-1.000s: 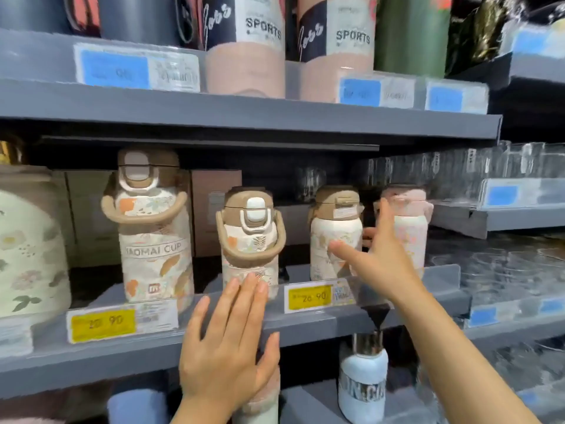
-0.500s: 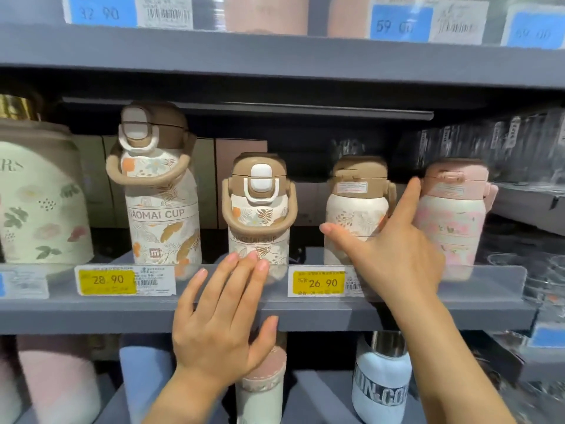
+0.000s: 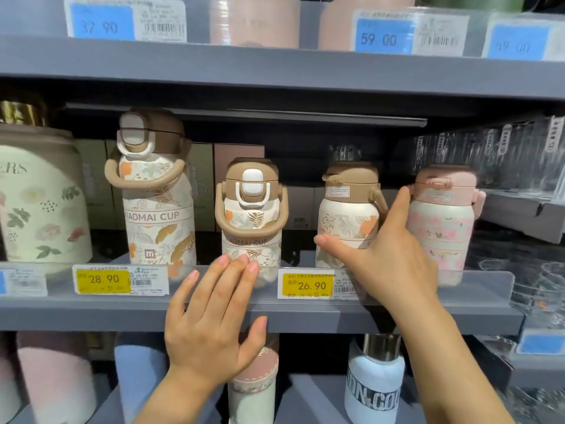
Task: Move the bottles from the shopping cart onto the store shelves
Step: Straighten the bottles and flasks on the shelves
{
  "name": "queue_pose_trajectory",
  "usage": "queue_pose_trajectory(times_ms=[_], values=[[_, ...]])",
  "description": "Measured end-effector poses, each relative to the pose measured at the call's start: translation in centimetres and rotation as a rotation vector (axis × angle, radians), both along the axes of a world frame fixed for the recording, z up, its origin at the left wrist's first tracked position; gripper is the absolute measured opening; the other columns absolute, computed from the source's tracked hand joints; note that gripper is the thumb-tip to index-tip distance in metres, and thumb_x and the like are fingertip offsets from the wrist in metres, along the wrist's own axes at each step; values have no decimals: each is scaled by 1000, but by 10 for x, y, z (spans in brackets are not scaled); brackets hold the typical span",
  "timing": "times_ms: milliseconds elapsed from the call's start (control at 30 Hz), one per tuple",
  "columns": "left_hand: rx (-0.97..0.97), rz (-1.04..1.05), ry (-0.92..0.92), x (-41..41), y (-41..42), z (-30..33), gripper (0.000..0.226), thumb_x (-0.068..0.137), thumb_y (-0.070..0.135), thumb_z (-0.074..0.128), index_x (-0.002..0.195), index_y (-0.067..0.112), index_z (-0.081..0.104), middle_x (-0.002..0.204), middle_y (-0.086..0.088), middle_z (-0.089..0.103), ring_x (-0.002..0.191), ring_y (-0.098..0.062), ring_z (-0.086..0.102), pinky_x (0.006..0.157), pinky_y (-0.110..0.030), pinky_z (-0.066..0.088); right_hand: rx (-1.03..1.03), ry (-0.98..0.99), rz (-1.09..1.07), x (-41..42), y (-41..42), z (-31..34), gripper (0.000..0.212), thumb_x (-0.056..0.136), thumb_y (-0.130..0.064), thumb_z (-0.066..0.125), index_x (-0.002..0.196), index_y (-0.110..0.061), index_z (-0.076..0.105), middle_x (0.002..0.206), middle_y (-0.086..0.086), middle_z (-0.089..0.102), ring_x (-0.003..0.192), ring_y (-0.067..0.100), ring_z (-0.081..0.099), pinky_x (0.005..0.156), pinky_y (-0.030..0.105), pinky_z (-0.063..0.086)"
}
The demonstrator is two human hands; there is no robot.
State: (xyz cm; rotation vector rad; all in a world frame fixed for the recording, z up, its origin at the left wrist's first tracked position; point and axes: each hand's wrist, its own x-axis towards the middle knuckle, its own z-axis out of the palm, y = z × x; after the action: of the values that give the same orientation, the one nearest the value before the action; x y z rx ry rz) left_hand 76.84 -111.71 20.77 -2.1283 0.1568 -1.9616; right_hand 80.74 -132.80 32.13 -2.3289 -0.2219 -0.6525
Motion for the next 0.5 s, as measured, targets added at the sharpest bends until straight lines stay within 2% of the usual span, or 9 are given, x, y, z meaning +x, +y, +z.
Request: queue_pose_trajectory(times_ms=[67,133,200,267,300,367,433,500], values=[[-2,2,1,0,0,0,53,92,42,37,135,13,50,134,-6,54,126,-23,49,108,-38,30,61,55,84,3,-7,6,129,64,-71,69,152,-24,-14,149,0,41,129,28,47,91,43,42],[2,4,0,0,0,0,53,92,42,37,135,13,50,134,-6,54,126,-23,49,108,-38,30,143,99,188,10,-12,12,126,67,-58,76,152,-25,-11,149,-5,40,126,22,47,94,40,41],[3,4,-2,0,0,0,53,93,42,36,135,13,50,134,-6,54,126,-23,49,108,-38,30,230,117,264,17,-15,15,123,69,-41,82,153,-26,-7,145,-9,42,114,16,50,91,34,44],[6,7,-3,0,1,0,53,93,42,36,135,13,50,134,-6,54,127,-23,49,108,-38,30,284,120,306,20,-15,13,121,68,-31,85,153,-27,-1,137,-12,46,98,10,55,82,30,48],[9,9,-3,0,1,-1,53,93,42,36,135,13,50,134,-6,54,127,-23,49,108,-38,29,300,109,310,21,-15,11,120,67,-29,86,153,-29,2,135,-15,47,96,9,58,79,32,52],[13,15,-5,-1,1,-1,53,93,42,36,135,13,50,134,-6,54,126,-23,49,108,-38,29,314,62,282,22,-15,5,122,63,-34,87,153,-31,4,139,-19,47,106,14,60,84,42,55],[14,21,-3,-1,2,0,53,93,42,36,135,13,50,134,-6,55,127,-23,49,108,-38,29,245,-2,223,18,-12,2,122,62,-44,85,153,-28,4,144,-17,43,123,17,52,93,41,49],[12,27,5,-1,2,0,53,94,42,36,136,13,50,134,-7,56,127,-24,49,108,-38,29,150,-46,144,14,-8,1,120,64,-52,81,153,-24,5,149,-11,38,132,20,43,93,41,42]])
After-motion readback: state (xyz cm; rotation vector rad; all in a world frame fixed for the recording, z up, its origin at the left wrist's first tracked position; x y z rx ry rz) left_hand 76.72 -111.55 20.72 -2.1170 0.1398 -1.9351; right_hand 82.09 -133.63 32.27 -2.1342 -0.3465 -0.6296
